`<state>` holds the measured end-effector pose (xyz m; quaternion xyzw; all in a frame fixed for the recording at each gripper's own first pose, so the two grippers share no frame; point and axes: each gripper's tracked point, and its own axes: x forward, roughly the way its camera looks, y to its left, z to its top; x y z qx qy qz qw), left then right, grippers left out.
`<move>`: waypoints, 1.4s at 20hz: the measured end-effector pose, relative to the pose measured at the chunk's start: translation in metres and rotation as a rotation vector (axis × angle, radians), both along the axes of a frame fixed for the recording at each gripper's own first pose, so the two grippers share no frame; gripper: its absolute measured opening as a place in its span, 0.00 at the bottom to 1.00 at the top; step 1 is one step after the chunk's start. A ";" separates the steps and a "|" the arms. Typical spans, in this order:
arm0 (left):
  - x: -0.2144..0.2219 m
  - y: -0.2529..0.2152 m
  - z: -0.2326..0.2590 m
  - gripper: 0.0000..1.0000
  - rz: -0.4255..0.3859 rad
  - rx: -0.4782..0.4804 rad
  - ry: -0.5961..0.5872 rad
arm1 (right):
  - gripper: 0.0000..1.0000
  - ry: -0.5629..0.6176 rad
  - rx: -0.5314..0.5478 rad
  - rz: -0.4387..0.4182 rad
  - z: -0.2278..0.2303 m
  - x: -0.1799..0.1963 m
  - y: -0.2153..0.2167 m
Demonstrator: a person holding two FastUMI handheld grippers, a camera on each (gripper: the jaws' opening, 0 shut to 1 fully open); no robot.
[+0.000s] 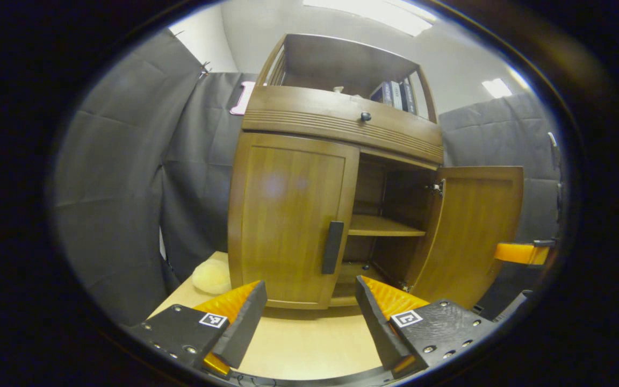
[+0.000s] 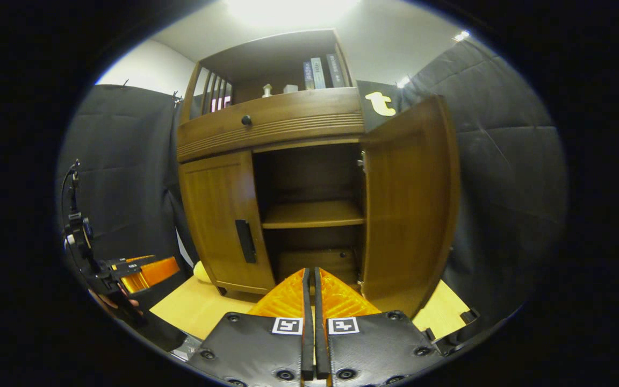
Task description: Open the right door of the double-door shoe cabinet with the right hand, and open the left door with the left hand.
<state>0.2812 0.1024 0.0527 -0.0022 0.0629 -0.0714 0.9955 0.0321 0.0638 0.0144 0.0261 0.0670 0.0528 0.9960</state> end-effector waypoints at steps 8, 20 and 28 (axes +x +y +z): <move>0.035 0.002 0.006 0.94 -0.047 0.042 -0.022 | 0.61 -0.021 0.011 -0.002 -0.005 0.049 0.023; 0.145 -0.041 0.006 0.94 -0.040 0.009 -0.032 | 0.93 -0.028 -0.033 0.063 -0.025 0.127 0.022; 0.199 -0.073 -0.021 0.94 -0.053 0.062 -0.008 | 0.93 -0.012 -0.047 0.062 -0.035 0.151 0.005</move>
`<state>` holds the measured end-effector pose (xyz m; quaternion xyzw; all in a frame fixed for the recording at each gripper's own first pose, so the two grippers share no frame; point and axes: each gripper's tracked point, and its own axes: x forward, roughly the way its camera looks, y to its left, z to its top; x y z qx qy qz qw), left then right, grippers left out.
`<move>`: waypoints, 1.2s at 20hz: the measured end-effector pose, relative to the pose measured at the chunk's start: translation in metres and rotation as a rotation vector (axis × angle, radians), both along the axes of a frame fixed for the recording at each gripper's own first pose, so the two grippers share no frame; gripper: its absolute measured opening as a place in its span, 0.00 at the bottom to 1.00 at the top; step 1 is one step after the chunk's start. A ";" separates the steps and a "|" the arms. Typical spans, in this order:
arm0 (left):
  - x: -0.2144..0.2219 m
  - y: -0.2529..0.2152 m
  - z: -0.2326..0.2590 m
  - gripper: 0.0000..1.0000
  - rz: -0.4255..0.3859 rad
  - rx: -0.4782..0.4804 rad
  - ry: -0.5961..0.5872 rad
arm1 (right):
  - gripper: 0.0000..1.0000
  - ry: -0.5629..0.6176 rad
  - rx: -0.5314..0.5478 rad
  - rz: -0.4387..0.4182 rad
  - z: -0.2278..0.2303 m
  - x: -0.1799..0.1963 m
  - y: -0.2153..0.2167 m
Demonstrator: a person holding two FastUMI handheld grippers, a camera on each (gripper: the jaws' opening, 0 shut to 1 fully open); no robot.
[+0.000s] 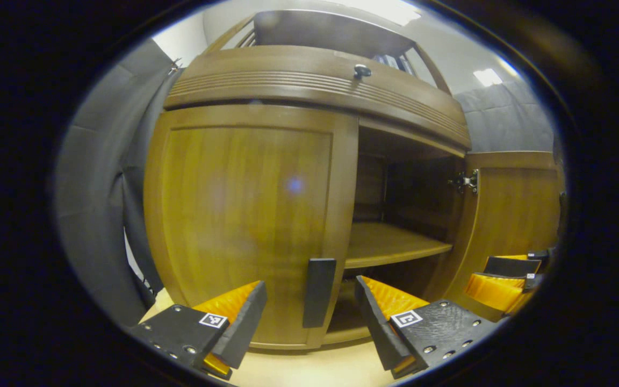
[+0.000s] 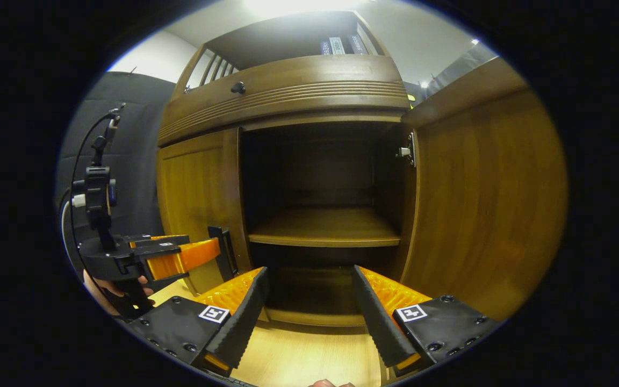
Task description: Open the right door of the double-door shoe cabinet with the right hand, and open the left door with the left hand.
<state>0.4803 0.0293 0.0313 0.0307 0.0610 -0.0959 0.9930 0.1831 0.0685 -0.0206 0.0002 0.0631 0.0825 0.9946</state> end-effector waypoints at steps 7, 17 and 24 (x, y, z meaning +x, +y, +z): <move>0.040 -0.016 -0.018 0.73 0.049 0.021 0.002 | 0.93 0.015 -0.009 0.000 -0.007 0.017 -0.011; 0.048 -0.015 -0.025 0.23 0.125 0.052 -0.007 | 0.93 0.043 -0.007 0.041 -0.019 0.037 -0.011; 0.050 -0.016 -0.027 0.06 0.110 0.033 0.015 | 0.93 0.060 -0.001 0.051 -0.026 0.037 -0.010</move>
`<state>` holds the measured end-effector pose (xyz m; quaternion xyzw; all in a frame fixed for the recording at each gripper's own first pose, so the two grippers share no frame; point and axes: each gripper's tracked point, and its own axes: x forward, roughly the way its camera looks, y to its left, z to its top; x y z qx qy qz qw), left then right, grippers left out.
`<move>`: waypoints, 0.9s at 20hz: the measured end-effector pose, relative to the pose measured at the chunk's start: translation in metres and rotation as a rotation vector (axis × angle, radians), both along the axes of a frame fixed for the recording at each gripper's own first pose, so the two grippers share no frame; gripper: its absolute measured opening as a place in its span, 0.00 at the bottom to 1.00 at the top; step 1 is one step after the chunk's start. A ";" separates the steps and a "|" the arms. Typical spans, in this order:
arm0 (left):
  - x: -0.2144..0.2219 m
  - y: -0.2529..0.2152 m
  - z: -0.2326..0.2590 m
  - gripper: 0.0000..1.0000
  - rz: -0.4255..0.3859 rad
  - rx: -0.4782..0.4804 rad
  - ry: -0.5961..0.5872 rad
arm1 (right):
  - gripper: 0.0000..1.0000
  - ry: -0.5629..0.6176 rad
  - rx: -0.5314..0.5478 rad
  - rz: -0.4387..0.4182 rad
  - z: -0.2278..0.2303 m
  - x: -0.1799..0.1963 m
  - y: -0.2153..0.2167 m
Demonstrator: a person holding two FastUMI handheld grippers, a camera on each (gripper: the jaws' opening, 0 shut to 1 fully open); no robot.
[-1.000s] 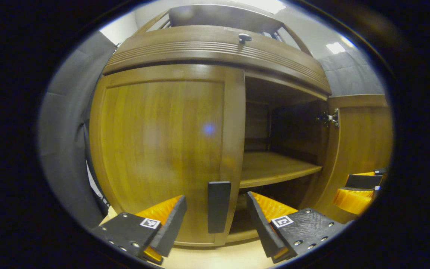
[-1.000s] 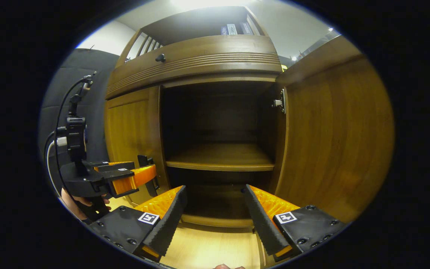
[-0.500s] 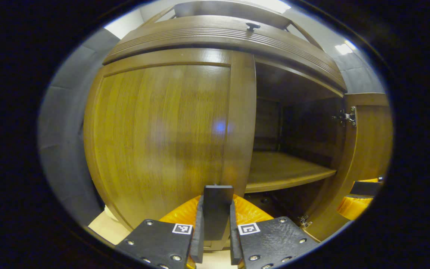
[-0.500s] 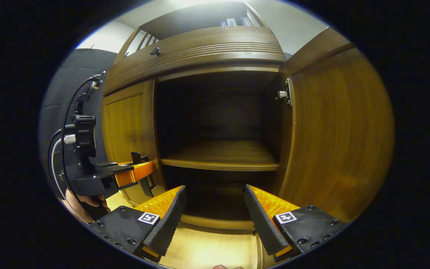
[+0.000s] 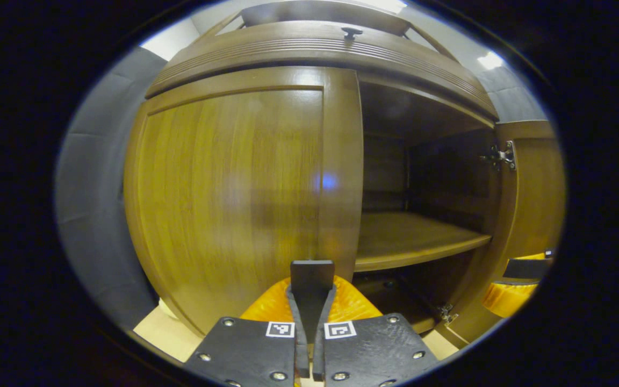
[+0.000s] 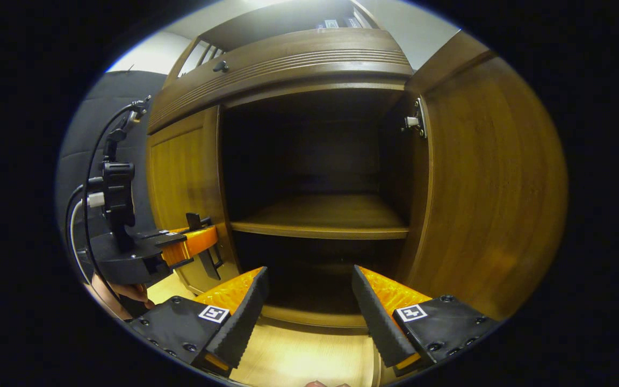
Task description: Open the right door of the double-door shoe cabinet with the right hand, and open the left door with the left hand.
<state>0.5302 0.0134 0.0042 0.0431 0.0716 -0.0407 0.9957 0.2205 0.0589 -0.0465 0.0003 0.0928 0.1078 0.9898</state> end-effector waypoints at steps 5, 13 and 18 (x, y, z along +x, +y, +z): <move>-0.005 0.001 0.001 0.06 -0.008 -0.006 0.005 | 0.93 0.002 -0.002 0.002 -0.002 -0.007 0.004; -0.008 -0.002 0.009 0.06 -0.051 -0.021 -0.001 | 0.93 0.013 -0.002 -0.010 -0.004 -0.021 0.008; -0.009 -0.004 0.009 0.06 -0.071 -0.024 -0.001 | 0.97 0.008 -0.008 -0.019 -0.006 -0.049 0.019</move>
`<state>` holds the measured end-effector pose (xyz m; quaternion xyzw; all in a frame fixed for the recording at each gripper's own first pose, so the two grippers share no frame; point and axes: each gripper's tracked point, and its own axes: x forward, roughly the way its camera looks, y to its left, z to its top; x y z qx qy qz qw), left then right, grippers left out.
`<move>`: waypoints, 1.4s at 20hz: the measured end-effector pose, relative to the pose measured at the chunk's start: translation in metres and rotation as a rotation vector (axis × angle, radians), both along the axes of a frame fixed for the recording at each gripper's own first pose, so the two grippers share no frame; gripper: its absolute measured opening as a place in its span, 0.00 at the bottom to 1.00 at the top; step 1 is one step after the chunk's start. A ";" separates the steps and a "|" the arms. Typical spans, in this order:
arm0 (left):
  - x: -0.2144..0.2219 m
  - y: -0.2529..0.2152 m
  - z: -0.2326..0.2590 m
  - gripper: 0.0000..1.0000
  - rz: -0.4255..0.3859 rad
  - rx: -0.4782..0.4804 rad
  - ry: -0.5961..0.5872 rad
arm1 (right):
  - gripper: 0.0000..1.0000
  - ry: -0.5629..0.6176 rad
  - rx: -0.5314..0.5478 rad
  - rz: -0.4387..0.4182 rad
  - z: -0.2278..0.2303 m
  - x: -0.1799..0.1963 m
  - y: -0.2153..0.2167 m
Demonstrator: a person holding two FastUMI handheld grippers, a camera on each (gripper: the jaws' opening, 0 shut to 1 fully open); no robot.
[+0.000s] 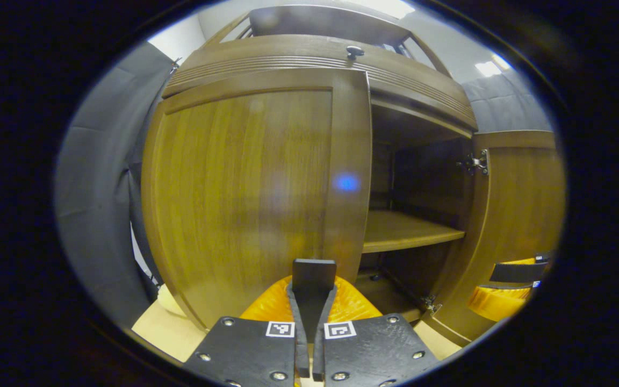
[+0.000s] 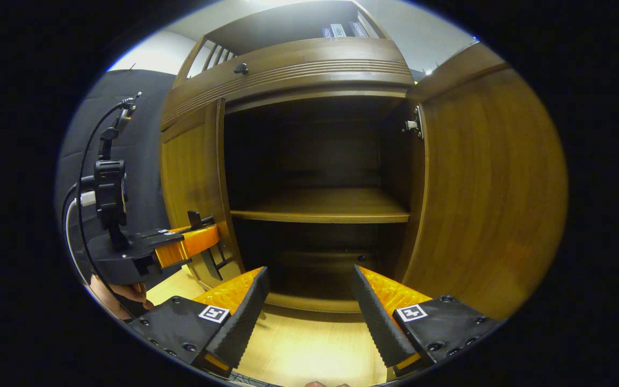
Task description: Open the right door of the double-door shoe cabinet with the right hand, and open the left door with the left hand.
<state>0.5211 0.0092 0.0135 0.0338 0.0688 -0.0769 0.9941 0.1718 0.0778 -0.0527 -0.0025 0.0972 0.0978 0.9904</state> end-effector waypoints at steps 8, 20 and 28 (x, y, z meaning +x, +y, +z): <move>-0.003 0.000 0.001 0.06 -0.011 0.000 -0.003 | 0.97 0.011 -0.003 -0.026 -0.002 -0.031 0.013; -0.001 0.003 0.004 0.05 0.023 0.000 -0.034 | 0.97 0.054 -0.015 -0.016 -0.023 -0.095 0.040; 0.002 0.008 0.007 0.05 0.075 0.008 -0.053 | 0.93 0.057 -0.025 0.028 -0.034 -0.123 0.060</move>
